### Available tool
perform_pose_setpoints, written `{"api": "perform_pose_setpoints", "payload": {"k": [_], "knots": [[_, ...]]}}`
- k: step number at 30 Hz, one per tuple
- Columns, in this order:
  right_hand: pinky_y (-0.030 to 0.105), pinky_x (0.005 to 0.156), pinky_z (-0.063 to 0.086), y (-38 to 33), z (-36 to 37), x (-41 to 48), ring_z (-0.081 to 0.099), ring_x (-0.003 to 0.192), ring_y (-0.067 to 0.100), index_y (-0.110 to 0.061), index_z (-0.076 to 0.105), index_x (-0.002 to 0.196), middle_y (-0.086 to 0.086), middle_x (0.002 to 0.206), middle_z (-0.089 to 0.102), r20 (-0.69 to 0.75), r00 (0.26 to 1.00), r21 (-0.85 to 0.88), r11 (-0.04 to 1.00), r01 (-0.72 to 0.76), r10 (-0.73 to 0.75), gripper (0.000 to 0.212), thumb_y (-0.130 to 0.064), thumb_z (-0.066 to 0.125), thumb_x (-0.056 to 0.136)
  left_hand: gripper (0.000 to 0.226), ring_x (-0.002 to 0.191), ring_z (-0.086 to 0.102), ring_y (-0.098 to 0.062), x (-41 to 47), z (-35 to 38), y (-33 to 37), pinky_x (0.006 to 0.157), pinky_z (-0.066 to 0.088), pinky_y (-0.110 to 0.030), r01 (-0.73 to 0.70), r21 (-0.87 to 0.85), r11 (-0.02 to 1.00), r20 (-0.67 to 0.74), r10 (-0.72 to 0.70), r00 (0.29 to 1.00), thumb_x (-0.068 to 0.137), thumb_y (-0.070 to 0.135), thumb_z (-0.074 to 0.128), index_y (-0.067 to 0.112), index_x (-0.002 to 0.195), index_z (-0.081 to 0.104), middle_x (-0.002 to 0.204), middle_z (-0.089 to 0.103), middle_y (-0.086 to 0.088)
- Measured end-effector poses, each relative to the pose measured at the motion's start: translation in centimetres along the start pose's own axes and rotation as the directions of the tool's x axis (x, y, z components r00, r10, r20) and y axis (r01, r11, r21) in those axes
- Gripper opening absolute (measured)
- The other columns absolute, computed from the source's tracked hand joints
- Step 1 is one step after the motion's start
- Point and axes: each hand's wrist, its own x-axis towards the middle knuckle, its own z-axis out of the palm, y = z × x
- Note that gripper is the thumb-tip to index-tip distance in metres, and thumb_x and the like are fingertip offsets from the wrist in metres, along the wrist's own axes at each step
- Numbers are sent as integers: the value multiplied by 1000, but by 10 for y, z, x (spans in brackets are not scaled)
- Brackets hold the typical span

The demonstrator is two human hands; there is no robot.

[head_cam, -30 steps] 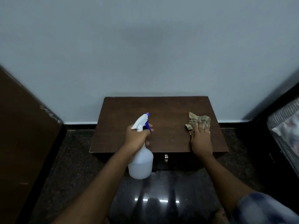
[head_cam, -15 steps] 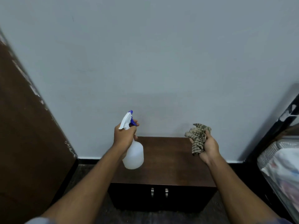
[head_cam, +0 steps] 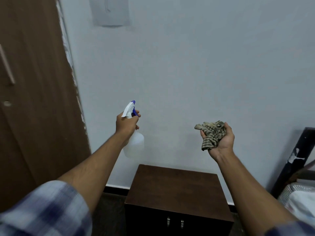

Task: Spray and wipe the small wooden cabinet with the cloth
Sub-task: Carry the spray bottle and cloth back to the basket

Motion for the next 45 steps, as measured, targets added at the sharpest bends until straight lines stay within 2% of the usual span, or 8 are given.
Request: {"api": "perform_pose_setpoints", "payload": {"k": [5, 10, 15, 19, 24, 29, 39, 45], "knots": [[48, 111, 44, 33, 53, -29, 57, 131, 35, -12, 63, 111, 15, 128, 65, 87, 996, 25, 999, -35, 33, 27, -35, 55, 98, 29, 46, 53, -13, -8, -49, 27, 51, 50, -23, -45, 9, 999, -62, 45, 997, 79, 7, 55, 18, 97, 73, 93, 76, 4], [46, 117, 37, 92, 103, -50, 55, 133, 36, -1, 53, 142, 17, 140, 60, 183, 969, 38, 984, -174, 165, 49, -28, 49, 101, 29, 59, 56, -16, -12, -101, 31, 48, 48, -18, -63, 30, 998, -172, 67, 983, 81, 3, 54, 20, 95, 73, 91, 75, 2], [47, 117, 37, 160, 142, -65, 58, 130, 35, -5, 53, 143, 16, 140, 61, 250, 917, 48, 942, -331, 310, 49, -30, 49, 101, 30, 56, 56, -14, -26, -160, 27, 49, 49, -20, -65, 82, 994, -308, 87, 947, 80, 1, 53, 16, 97, 73, 88, 75, 1], [44, 116, 39, 209, 167, -78, 58, 131, 33, -8, 61, 127, 16, 142, 59, 303, 848, 35, 884, -466, 435, 36, -30, 49, 101, 28, 57, 60, -11, -46, -209, 29, 49, 52, -21, -73, 148, 986, -456, 133, 880, 84, 0, 55, 16, 97, 74, 85, 73, 3], [40, 114, 42, 258, 199, -106, 59, 129, 30, -1, 54, 141, 17, 142, 59, 332, 777, 39, 815, -578, 535, 46, -26, 48, 102, 27, 73, 67, -15, -82, -271, 33, 53, 55, -20, -40, 253, 967, -614, 193, 765, 89, 0, 62, 12, 111, 72, 95, 73, -1], [47, 115, 41, 306, 212, -152, 56, 131, 35, -2, 52, 145, 18, 143, 58, 423, 617, -6, 682, -731, 664, 50, -30, 42, 104, 31, 82, 70, -18, -134, -311, 24, 61, 60, -24, 4, 281, 960, -740, 214, 638, 91, 1, 64, 12, 120, 68, 101, 72, -4], [43, 110, 45, 387, 198, -241, 55, 133, 32, -5, 56, 141, 15, 143, 58, 419, 401, -147, 497, -855, 815, 51, -33, 46, 99, 31, 77, 72, -16, -233, -372, -18, 63, 62, -24, 96, 312, 945, -871, 244, 426, 91, 7, 69, 22, 118, 66, 95, 71, 3], [38, 91, 50, 434, 189, -286, 57, 127, 32, -2, 50, 146, 16, 145, 56, 392, 350, -203, 451, -869, 851, 54, -29, 42, 100, 35, 78, 72, -19, -273, -416, -55, 63, 60, -28, 147, 306, 941, -884, 224, 411, 88, 4, 67, 35, 103, 64, 94, 72, 3]]}}
